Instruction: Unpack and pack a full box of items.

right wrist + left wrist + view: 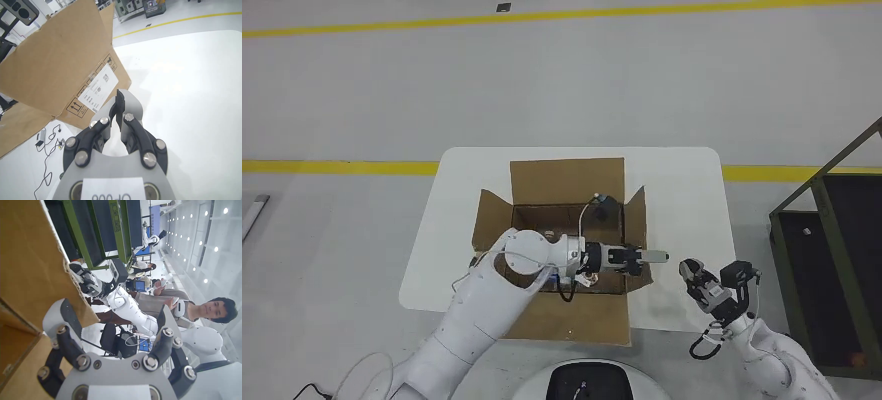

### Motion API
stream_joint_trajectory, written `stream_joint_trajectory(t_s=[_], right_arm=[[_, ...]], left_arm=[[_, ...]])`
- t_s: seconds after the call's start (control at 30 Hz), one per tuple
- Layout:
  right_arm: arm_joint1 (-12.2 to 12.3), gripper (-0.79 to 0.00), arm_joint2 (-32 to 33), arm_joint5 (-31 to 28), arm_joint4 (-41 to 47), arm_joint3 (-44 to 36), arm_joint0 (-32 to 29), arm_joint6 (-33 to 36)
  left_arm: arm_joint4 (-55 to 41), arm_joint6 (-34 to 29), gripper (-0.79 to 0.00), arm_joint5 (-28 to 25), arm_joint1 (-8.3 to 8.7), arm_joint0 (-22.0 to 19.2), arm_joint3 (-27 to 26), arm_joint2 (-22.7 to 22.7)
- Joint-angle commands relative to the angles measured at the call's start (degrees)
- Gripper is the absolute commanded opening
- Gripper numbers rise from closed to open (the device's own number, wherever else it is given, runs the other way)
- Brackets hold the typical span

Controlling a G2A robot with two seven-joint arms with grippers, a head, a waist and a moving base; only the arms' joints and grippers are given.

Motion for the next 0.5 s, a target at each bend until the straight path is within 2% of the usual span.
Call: stream_joint_trajectory(t_s=[0.0, 0.2, 0.47], right_arm=[[0.22, -0.785, 2.45, 1.06, 0.77, -1.48, -2.09, 0.34], [0.47, -0.785, 6.05, 1.99, 2.02, -4.35, -6.14, 0.95], [0.28, -0.785, 6.49, 2.36, 2.31, -5.74, -7.39, 1.45]], left_arm=[[-0.17, 1.47, 0.0, -0.5, -1.01, -1.45, 2.24, 3.09], [3.01, 6.69, 0.0, 0.52, -3.51, -5.38, 9.08, 9.14], [5.75, 10.43, 0.0, 4.17, -5.32, -8.0, 13.31, 11.99]])
